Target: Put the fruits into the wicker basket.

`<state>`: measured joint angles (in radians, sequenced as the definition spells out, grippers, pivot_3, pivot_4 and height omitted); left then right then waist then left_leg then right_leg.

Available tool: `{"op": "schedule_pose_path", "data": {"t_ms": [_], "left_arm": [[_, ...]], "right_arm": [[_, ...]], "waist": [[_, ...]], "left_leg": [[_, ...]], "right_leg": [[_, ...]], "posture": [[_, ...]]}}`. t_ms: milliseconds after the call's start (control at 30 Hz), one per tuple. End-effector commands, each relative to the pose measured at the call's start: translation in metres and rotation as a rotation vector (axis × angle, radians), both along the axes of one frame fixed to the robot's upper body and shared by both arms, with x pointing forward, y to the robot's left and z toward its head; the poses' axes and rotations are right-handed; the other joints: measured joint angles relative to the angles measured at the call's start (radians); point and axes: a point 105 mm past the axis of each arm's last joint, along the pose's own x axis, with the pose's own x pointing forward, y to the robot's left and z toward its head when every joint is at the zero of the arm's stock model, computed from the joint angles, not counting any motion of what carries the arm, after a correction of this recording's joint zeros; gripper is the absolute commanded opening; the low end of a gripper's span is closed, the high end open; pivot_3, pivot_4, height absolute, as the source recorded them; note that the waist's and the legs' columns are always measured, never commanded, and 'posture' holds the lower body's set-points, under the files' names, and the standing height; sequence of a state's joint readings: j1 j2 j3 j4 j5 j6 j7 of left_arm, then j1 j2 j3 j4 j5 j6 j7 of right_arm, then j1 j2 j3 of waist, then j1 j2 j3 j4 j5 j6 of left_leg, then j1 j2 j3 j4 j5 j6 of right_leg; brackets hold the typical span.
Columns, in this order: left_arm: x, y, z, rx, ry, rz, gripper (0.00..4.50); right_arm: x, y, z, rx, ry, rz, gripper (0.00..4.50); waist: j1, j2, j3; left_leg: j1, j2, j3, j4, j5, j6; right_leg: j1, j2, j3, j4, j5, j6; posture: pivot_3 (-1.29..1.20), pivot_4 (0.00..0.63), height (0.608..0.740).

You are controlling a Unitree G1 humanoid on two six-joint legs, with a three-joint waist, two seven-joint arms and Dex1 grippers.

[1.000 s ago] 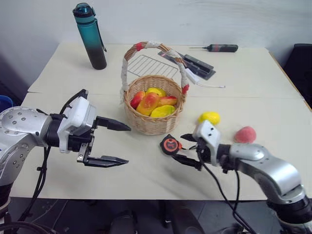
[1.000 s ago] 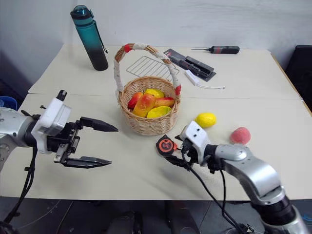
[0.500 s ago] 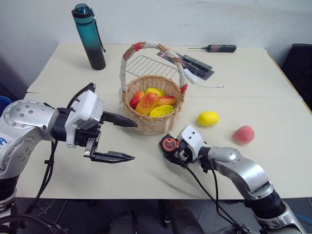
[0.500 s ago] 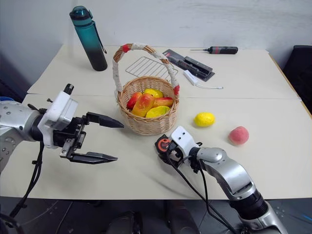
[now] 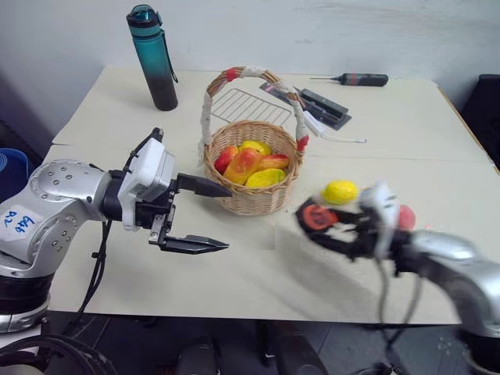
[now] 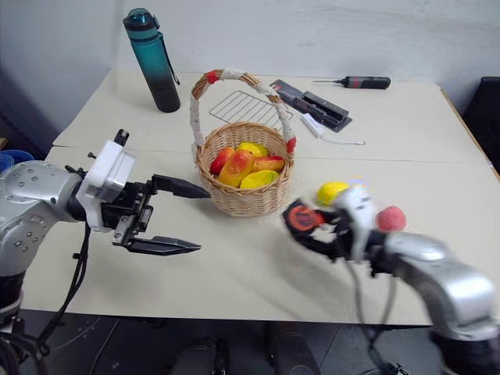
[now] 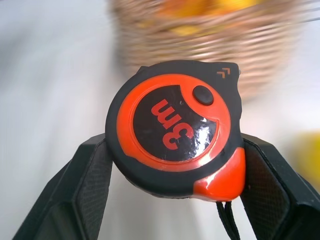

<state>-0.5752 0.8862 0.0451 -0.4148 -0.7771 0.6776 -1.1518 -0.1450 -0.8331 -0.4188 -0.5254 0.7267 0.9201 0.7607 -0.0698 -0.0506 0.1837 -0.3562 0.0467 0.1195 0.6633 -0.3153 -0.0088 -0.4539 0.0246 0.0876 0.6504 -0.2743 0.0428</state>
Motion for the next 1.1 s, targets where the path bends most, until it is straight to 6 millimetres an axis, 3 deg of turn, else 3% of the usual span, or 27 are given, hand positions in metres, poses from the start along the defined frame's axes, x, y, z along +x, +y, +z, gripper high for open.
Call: {"op": "schedule_pose_path", "data": {"t_ms": [33,133,200,267,500,633,667,733,833,933,1033,1100], "left_arm": [[-0.001,-0.006,0.007,-0.024,-0.048,-0.031,4.5],[0.0,-0.012,0.008,-0.044,-0.058,-0.049,4.5],[0.0,-0.017,0.008,-0.057,-0.066,-0.063,4.5],[0.001,-0.021,0.009,-0.064,-0.076,-0.071,4.5],[0.003,-0.021,0.012,-0.062,-0.106,-0.064,4.5],[0.005,-0.02,0.013,-0.062,-0.112,-0.05,4.5],[0.004,-0.02,0.014,-0.063,-0.109,-0.047,4.5],[0.003,-0.018,0.013,-0.065,-0.104,-0.038,4.5],[0.004,-0.016,0.012,-0.063,-0.103,-0.021,4.5],[0.005,-0.012,0.012,-0.061,-0.105,0.006,4.5],[0.003,-0.007,0.012,-0.062,-0.103,0.031,4.5],[0.001,-0.004,0.012,-0.058,-0.098,0.042,4.5]], "right_arm": [[-0.004,-0.065,0.048,0.01,-0.116,-0.228,3.08],[-0.001,-0.114,0.05,0.033,-0.117,-0.443,3.08],[0.005,-0.143,0.034,0.025,-0.1,-0.606,3.08],[0.012,-0.156,0.01,-0.004,-0.072,-0.708,3.08],[0.025,-0.176,-0.059,-0.039,0.014,-0.903,3.08],[0.026,-0.177,-0.073,0.04,0.043,-0.917,3.08],[0.025,-0.178,-0.077,0.043,0.06,-0.915,3.79],[0.021,-0.179,-0.076,0.057,0.078,-0.897,4.38],[0.017,-0.182,-0.066,0.025,0.067,-0.864,4.46],[0.015,-0.187,-0.038,-0.092,0.024,-0.773,4.46],[0.016,-0.17,0.004,-0.272,-0.067,-0.525,4.46],[0.011,-0.146,0.021,-0.351,-0.103,-0.306,4.46]], "waist": [[-0.003,0.0,0.0],[-0.011,0.0,0.0],[-0.014,-0.001,0.0],[-0.015,-0.001,0.0],[-0.017,0.004,0.001],[-0.016,0.007,0.002],[-0.016,0.008,0.002],[-0.016,0.008,0.002],[-0.016,0.009,0.002],[-0.016,0.012,0.003],[-0.018,0.015,0.005],[-0.019,0.015,0.005]], "left_leg": [[0.001,0.0,0.0,0.0,0.0,0.0],[0.004,0.002,-0.001,-0.002,0.0,0.0],[0.004,0.002,-0.001,-0.003,0.0,0.0],[0.004,0.001,-0.001,-0.002,0.0,0.0],[0.004,0.001,-0.001,-0.004,0.001,-0.002],[0.005,0.001,0.0,-0.004,0.001,-0.002],[0.005,0.001,0.0,-0.004,0.001,-0.002],[0.005,0.001,0.0,-0.004,0.001,-0.002],[0.005,0.001,0.0,-0.004,0.001,-0.002],[0.005,0.001,0.0,-0.004,0.001,-0.002],[0.005,0.0,0.0,-0.004,0.001,0.0],[0.005,0.001,0.0,-0.005,0.001,-0.001]], "right_leg": [[0.001,0.0,0.0,-0.001,0.0,0.0],[0.006,0.002,-0.001,-0.005,0.0,-0.001],[0.007,0.002,0.0,-0.005,0.0,-0.001],[0.007,0.001,0.0,-0.006,0.0,0.0],[0.007,0.001,0.001,-0.005,-0.001,0.001],[0.007,0.001,0.001,-0.005,-0.001,0.001],[0.007,0.001,0.001,-0.005,-0.001,0.001],[0.007,0.001,0.001,-0.005,-0.001,0.001],[0.007,0.001,0.001,-0.005,-0.001,0.001],[0.007,0.001,0.001,-0.005,-0.001,0.002],[0.007,0.001,0.002,-0.005,-0.001,0.004],[0.008,0.002,0.002,-0.005,-0.003,0.006]], "posture": [[0.0,0.15,0.74],[0.0,0.15,0.74],[0.0,0.15,0.74],[0.0,0.15,0.74],[0.0,0.15,0.74],[0.0,0.15,0.74],[0.0,0.15,0.74],[0.0,0.15,0.74],[0.0,0.15,0.74],[0.0,0.15,0.74],[0.0,0.15,0.74],[0.0,0.15,0.74]]}}
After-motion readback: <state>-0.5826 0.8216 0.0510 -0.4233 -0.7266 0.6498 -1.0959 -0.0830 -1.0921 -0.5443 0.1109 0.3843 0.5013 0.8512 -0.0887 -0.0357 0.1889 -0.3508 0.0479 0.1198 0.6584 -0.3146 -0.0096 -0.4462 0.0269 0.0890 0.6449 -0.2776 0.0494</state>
